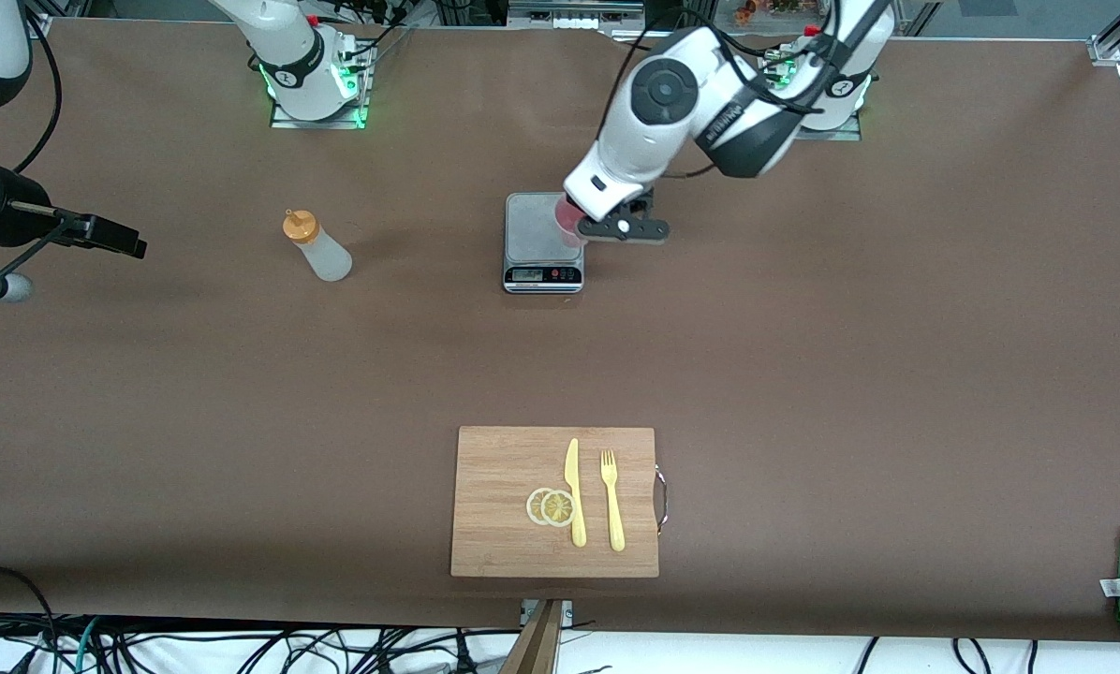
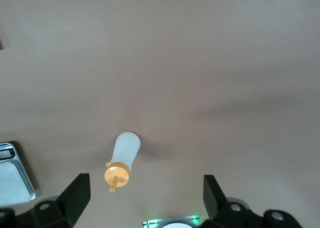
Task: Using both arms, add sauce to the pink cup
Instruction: 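Carry the pink cup with the left gripper onto the scale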
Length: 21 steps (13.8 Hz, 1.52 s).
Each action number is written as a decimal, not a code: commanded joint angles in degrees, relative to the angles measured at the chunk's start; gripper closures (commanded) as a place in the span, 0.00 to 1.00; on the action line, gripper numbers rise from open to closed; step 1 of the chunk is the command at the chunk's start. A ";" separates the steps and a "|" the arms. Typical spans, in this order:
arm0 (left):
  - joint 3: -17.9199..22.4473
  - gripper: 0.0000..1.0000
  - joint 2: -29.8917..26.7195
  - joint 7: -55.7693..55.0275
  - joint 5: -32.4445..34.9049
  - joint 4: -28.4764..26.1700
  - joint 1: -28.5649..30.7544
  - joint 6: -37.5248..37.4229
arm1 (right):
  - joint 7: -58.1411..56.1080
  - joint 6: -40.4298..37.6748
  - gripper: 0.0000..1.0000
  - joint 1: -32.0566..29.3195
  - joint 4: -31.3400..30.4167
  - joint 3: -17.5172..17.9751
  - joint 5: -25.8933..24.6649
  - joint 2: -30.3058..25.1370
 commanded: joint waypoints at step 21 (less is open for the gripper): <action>1.51 0.00 7.79 -18.10 10.24 0.31 -7.58 9.74 | -27.94 2.17 0.00 -4.27 -2.63 -0.48 12.83 3.14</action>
